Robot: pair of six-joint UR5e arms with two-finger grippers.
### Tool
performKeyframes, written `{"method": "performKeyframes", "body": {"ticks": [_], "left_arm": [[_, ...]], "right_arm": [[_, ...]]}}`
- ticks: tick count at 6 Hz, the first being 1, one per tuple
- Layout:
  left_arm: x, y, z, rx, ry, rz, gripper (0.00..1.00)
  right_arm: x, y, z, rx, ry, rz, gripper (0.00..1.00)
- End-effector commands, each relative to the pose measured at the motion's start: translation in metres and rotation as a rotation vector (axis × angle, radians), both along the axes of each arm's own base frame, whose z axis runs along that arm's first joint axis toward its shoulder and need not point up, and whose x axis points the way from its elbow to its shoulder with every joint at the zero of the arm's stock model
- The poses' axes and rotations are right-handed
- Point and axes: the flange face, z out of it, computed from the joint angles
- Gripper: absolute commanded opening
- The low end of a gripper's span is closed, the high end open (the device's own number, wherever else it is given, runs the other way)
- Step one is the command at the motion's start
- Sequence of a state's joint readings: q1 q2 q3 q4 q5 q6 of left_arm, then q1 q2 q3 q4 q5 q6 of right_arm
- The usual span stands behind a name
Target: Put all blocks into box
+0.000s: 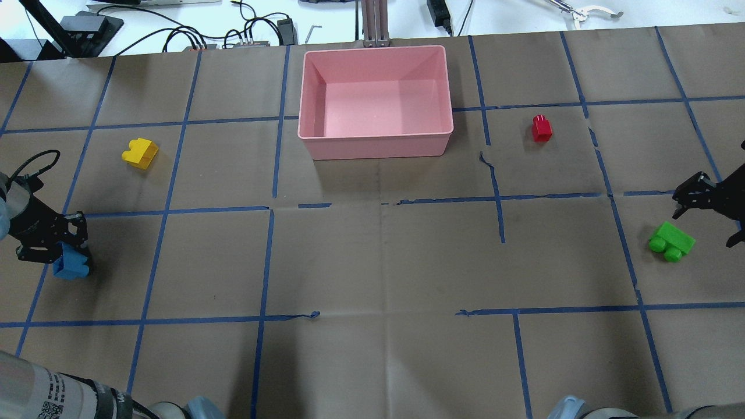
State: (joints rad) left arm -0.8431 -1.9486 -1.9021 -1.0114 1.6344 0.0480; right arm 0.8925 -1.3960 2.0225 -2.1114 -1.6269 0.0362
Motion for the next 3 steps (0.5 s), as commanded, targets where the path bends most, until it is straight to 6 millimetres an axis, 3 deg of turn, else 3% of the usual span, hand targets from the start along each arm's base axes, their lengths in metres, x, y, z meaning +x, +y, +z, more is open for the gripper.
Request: {"method": "performKeyframes", "body": {"ticks": [1,2,3], "left_arm": [[-0.053,-0.018,0.039,-0.032,-0.023,-0.085,0.00],[-0.063,-0.022,0.050,-0.047,-0.030,-0.108,0.00],[-0.097,-0.036,0.079,-0.087,-0.041,-0.180,0.00]], "right_arm": [[0.000,-0.004,-0.027,0.013,-0.014,-0.008,1.00],[0.015,-0.005,-0.033,0.021,-0.012,-0.026,1.00],[0.025,-0.012,-0.033,-0.003,0.006,-0.007,1.00]]}}
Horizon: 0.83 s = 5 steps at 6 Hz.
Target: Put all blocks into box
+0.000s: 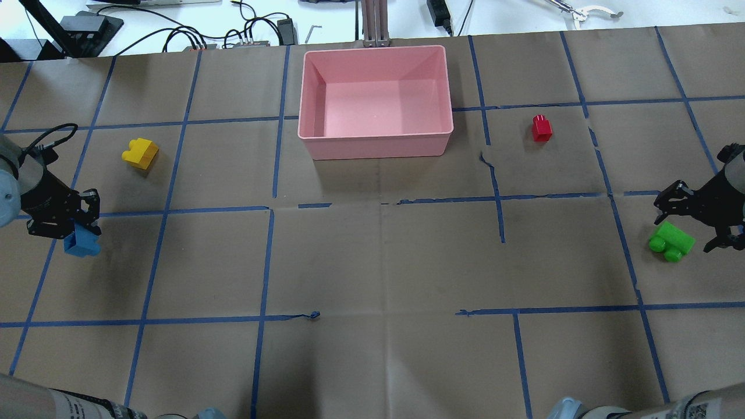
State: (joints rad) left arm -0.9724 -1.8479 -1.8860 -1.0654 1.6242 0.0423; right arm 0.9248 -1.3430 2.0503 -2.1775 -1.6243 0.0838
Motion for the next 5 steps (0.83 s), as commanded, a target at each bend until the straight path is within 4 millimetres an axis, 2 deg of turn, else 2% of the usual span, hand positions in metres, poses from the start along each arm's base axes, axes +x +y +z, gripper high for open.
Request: {"method": "performKeyframes", "body": {"ticks": [1,2,3,4,5], "left_arm": [[-0.111,-0.039,0.064,-0.081,-0.026,-0.210,0.00],[-0.192,-0.074,0.099,-0.156,-0.052,-0.377,0.00],[-0.262,-0.113,0.129,-0.225,-0.061,-0.509,0.00],[-0.328,-0.137,0.140,-0.257,-0.056,-0.609,0.00],[-0.405,-0.151,0.138,-0.297,-0.052,-0.724,0.00]], "right_arm": [[0.009,-0.006,-0.008,-0.009,0.007,0.021,1.00],[0.007,-0.008,-0.008,-0.021,0.017,0.024,1.00],[0.005,-0.008,-0.015,-0.012,0.014,0.023,1.00],[0.004,-0.009,-0.022,-0.006,0.014,0.025,1.00],[0.005,-0.009,-0.024,-0.006,0.008,0.023,1.00]]}}
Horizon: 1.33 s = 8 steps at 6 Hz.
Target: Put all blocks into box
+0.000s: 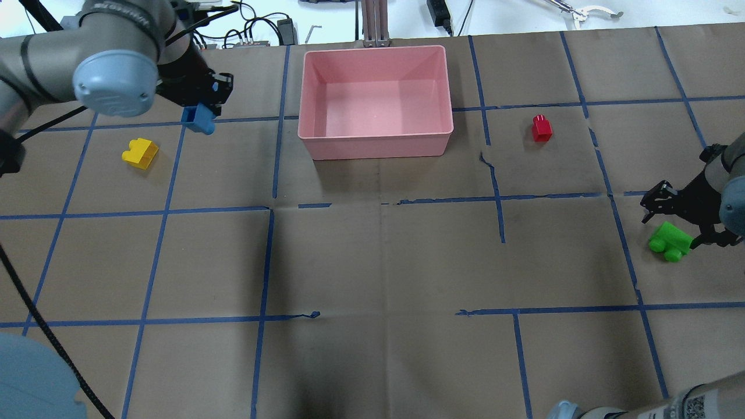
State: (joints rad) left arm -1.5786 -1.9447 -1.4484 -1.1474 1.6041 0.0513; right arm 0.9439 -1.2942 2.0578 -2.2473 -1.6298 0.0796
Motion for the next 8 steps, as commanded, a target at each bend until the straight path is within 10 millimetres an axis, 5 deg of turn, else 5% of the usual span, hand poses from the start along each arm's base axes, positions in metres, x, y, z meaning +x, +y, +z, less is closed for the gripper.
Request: {"method": "performKeyframes", "body": {"ticks": [1,3,5,7,8], "left_arm": [[-0.133,-0.031,-0.015,-0.114,0.010,-0.194,0.00],[-0.148,-0.055,-0.058,-0.166,0.017,-0.209,0.07],[-0.148,-0.054,-0.062,-0.163,0.014,-0.208,0.97],[-0.136,-0.051,-0.049,-0.164,0.010,-0.195,0.99],[-0.074,-0.065,-0.040,-0.155,0.001,-0.107,0.99]], "right_arm": [[-0.001,0.001,-0.007,0.011,-0.004,0.001,1.00],[-0.004,0.002,-0.008,0.019,0.000,0.010,1.00],[-0.004,0.004,-0.010,0.023,-0.002,0.007,0.99],[-0.008,0.004,-0.006,0.018,0.008,0.013,0.99],[-0.013,0.008,-0.007,0.040,0.027,0.022,0.99]]}}
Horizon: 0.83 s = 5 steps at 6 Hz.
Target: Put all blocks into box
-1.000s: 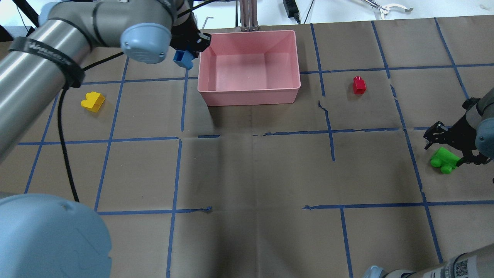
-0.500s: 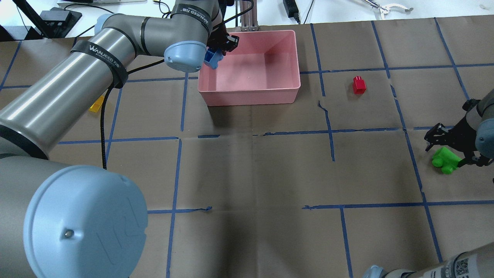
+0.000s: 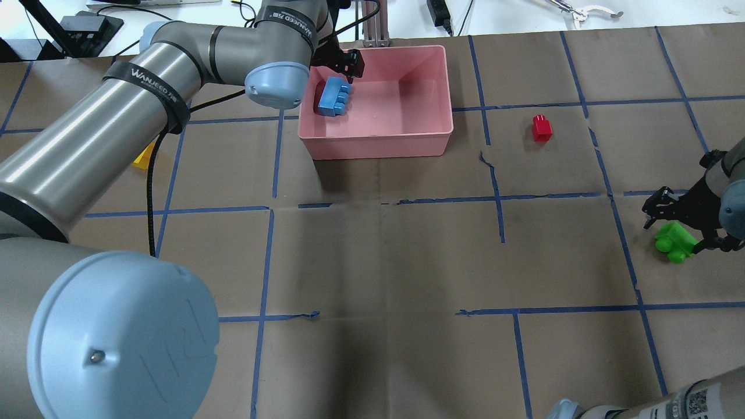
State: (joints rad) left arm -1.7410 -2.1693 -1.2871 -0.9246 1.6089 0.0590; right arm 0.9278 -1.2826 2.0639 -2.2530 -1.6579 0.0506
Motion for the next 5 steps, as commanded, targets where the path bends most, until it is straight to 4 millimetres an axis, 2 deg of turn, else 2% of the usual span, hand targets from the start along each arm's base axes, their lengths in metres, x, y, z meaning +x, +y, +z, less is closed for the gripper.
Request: {"method": "performKeyframes", "body": {"ticks": [1,2,3,4,5], "left_arm": [[0.120,-0.004,0.000,0.053,-0.008,0.150,0.99],[0.205,0.022,-0.013,0.110,-0.004,0.254,0.99],[0.267,0.045,-0.032,0.165,-0.002,0.313,0.99],[0.333,0.057,-0.050,0.199,0.028,0.296,0.99],[0.380,0.054,-0.057,0.200,-0.016,0.118,0.99]], "right_arm": [[-0.011,0.006,-0.002,0.020,0.013,0.007,0.99],[-0.013,0.008,-0.001,0.031,0.027,0.009,0.99],[-0.013,0.008,-0.001,0.030,0.027,0.015,0.99],[-0.013,0.008,-0.001,0.029,0.026,0.015,0.97],[-0.013,0.008,-0.002,0.036,0.022,0.014,0.78]]}}
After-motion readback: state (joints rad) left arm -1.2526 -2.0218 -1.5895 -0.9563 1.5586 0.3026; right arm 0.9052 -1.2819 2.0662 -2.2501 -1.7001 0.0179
